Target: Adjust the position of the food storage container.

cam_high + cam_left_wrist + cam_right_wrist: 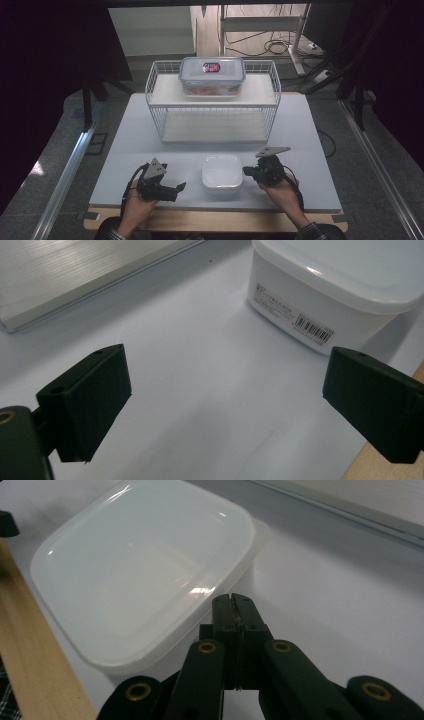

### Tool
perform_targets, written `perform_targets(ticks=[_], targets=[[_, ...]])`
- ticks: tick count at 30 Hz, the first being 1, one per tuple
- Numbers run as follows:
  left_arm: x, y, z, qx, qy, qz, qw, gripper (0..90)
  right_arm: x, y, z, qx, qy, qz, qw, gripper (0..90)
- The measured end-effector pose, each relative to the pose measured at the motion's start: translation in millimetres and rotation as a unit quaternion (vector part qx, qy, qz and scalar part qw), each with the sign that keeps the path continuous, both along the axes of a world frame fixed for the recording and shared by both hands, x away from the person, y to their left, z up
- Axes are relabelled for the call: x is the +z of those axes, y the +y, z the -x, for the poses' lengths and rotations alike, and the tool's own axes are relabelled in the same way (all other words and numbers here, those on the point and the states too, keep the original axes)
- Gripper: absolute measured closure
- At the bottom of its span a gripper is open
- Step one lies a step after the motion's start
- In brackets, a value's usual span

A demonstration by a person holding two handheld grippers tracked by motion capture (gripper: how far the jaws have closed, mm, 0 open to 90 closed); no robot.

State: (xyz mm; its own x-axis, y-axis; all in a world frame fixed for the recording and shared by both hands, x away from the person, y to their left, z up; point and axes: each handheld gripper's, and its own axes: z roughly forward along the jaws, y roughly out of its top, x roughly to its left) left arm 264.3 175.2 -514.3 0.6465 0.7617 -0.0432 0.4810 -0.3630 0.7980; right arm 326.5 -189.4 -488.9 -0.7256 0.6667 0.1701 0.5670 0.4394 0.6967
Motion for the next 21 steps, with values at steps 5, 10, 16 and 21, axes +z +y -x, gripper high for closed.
perform_targets(ticks=[5, 10, 16, 21], targets=[[-0.3, -0.3, -0.1, -0.001, 0.002, -0.002, 1.0000, 5.2, -2.4, 5.1, 2.9, 0.009, 0.004, 0.003, 1.0000, 89.5], [0.7, 0.8, 0.0, -0.001, 0.006, -0.001, 1.0000, 5.8, 0.3, 2.4, 3.8, 0.008, -0.016, 0.013, 0.9997, 84.6], [1.6, 0.5, 0.5, -0.012, 0.014, -0.004, 0.9998, 6.3, 8.2, -10.5, 10.1, 0.003, -0.050, 0.001, 0.9987, 63.2], [1.8, -2.3, 2.0, -0.021, 0.010, -0.014, 0.9996, 6.5, 9.7, -19.8, 14.9, 0.011, -0.055, -0.021, 0.9982, 40.9]])
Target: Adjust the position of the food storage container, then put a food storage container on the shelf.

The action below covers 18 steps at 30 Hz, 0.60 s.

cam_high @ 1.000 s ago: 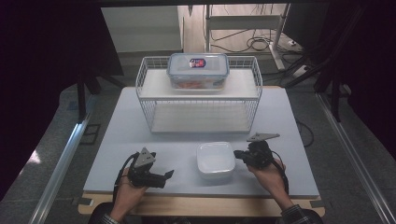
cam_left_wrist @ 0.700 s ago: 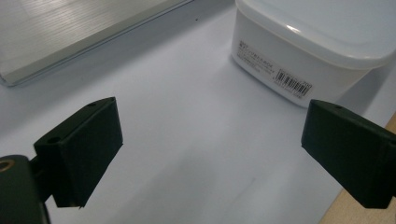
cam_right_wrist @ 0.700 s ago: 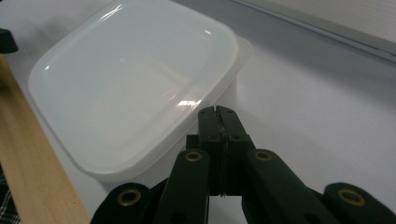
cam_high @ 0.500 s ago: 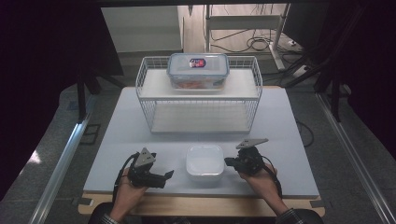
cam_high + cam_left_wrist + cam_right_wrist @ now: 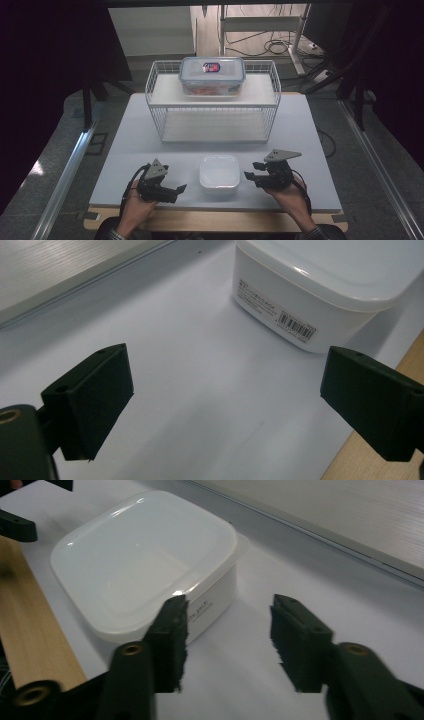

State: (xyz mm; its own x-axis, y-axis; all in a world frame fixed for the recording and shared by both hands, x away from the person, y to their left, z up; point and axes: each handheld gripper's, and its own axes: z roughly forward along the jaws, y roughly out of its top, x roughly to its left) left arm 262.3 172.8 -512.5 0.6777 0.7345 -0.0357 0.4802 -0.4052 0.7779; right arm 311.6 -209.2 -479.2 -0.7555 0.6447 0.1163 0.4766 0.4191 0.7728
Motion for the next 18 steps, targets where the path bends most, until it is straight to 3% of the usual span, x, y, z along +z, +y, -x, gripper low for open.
perform_targets(ticks=[4, 7, 11, 18], targets=[[-1.5, -0.7, 0.8, -0.006, -0.013, -0.009, 0.9999, 6.0, -2.2, -4.5, 3.5, 0.006, -0.001, -0.014, 0.9999, 24.9], [-2.4, -0.1, 0.6, -0.010, -0.016, -0.005, 0.9998, 4.9, -6.4, -7.3, 5.4, 0.013, 0.006, -0.019, 0.9997, 17.8], [-3.5, 0.3, -0.2, -0.010, -0.012, -0.005, 0.9999, 4.6, -11.7, -7.8, 4.2, 0.012, 0.015, -0.010, 0.9998, 13.6], [-2.7, -0.7, -1.4, -0.008, 0.000, -0.001, 1.0000, 4.5, -12.0, -5.7, 3.0, 0.005, 0.008, -0.004, 0.9999, 7.8]])
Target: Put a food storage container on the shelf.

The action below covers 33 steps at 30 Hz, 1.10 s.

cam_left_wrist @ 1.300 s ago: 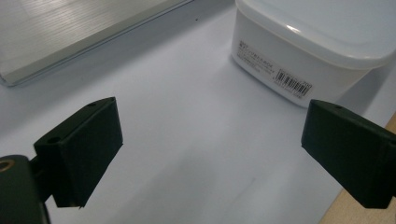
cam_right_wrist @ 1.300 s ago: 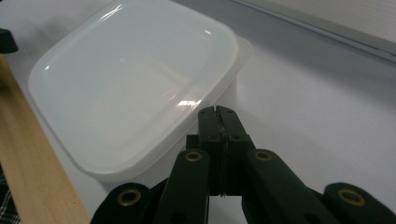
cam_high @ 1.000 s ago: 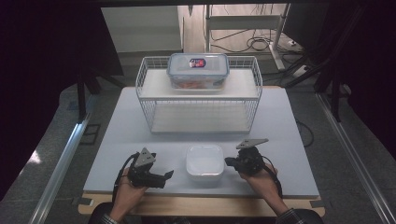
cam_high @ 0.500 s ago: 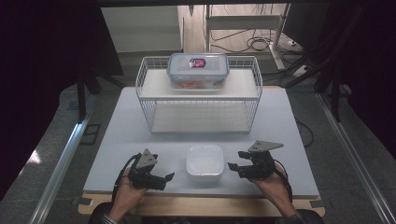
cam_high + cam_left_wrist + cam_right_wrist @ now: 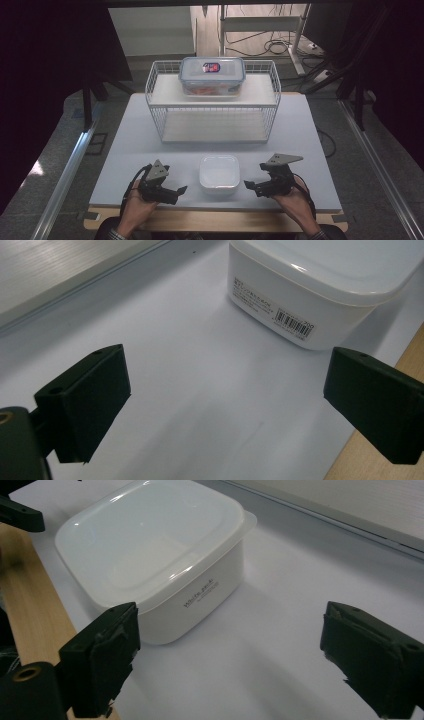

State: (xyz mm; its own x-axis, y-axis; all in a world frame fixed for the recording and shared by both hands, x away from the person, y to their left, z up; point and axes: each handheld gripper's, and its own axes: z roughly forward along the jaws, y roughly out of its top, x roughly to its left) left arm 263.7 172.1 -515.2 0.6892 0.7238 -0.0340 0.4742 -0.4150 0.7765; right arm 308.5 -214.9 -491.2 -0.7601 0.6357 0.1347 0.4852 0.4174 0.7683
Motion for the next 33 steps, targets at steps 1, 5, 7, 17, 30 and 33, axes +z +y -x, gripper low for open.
perform_targets(ticks=[1, 5, 7, 17, 30, 33], targets=[[0.1, 0.0, -0.1, 0.000, 0.003, 0.000, 1.0000, 4.6, 0.1, 0.3, -0.3, -0.001, 0.002, 0.000, 1.0000, 6.8], [2.2, -1.2, -0.1, -0.003, 0.010, 0.000, 0.9999, 3.7, 0.9, 1.7, -0.1, 0.000, 0.004, -0.007, 1.0000, 4.9], [4.3, -1.6, -0.1, -0.003, 0.014, 0.009, 0.9999, 4.1, 3.2, 2.8, 1.5, -0.005, 0.001, -0.007, 1.0000, 4.5], [15.0, -13.8, -8.5, -0.018, 0.009, 0.026, 0.9995, 13.0, 11.5, 6.7, -0.4, -0.012, 0.015, -0.001, 0.9998, 19.4], [16.6, -30.7, -28.9, -0.038, 0.020, 0.070, 0.9966, 13.8, 15.7, 23.4, -8.0, 0.003, 0.013, -0.009, 0.9999, 22.4], [14.6, -35.5, -35.0, -0.040, 0.030, 0.073, 0.9961, 13.7, 14.6, 26.6, -11.1, 0.006, 0.018, -0.008, 0.9998, 22.4]])
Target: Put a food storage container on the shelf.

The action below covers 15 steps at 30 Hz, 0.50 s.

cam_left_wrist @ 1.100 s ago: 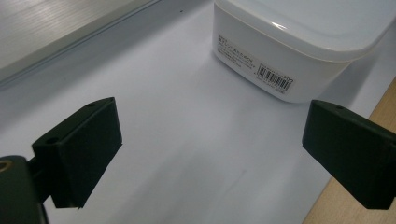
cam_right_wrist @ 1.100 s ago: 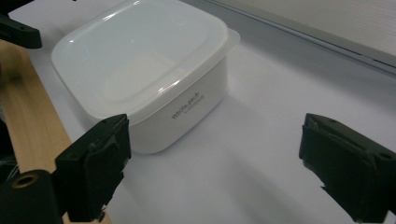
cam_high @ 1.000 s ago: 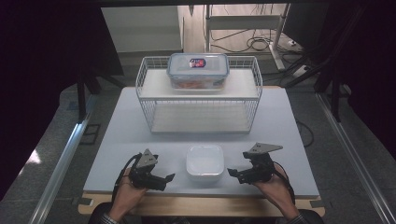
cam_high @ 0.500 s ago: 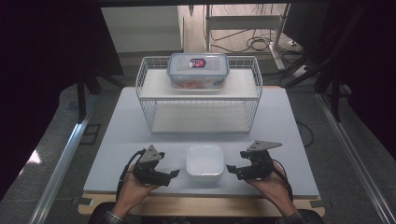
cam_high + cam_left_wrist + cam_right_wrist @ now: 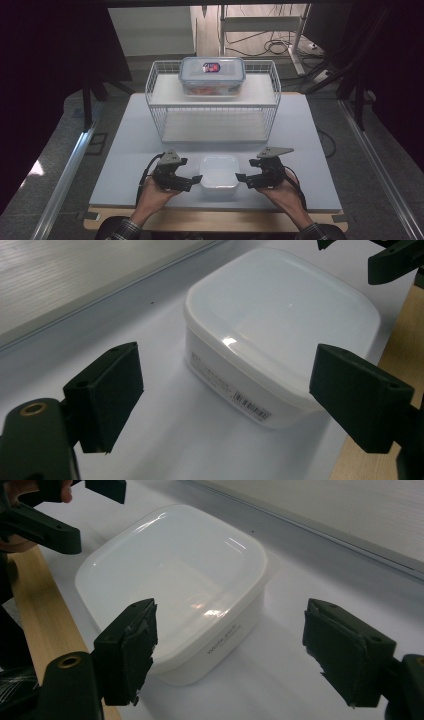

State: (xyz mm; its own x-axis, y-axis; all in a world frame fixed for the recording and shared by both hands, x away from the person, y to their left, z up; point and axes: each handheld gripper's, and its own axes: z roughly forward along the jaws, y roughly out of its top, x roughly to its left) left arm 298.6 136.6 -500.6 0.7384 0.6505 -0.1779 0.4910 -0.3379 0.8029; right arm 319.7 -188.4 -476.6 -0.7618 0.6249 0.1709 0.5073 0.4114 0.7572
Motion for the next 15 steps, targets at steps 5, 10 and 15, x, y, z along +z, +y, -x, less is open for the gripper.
perform_targets(ticks=[5, 10, 15], targets=[[-4.7, -8.9, -9.0, -0.010, 0.010, 0.000, 0.9999, 13.2, -2.8, 2.0, -6.4, 0.002, 0.013, -0.005, 0.9999, 22.3], [-8.6, -9.3, -17.3, -0.020, 0.032, 0.018, 0.9991, 11.2, -7.9, 2.8, -12.1, 0.006, 0.032, -0.011, 0.9994, 21.3], [-12.8, -7.8, -21.3, -0.037, 0.057, 0.039, 0.9969, 12.0, -12.9, 7.3, -13.6, 0.017, 0.051, -0.012, 0.9985, 21.0]])
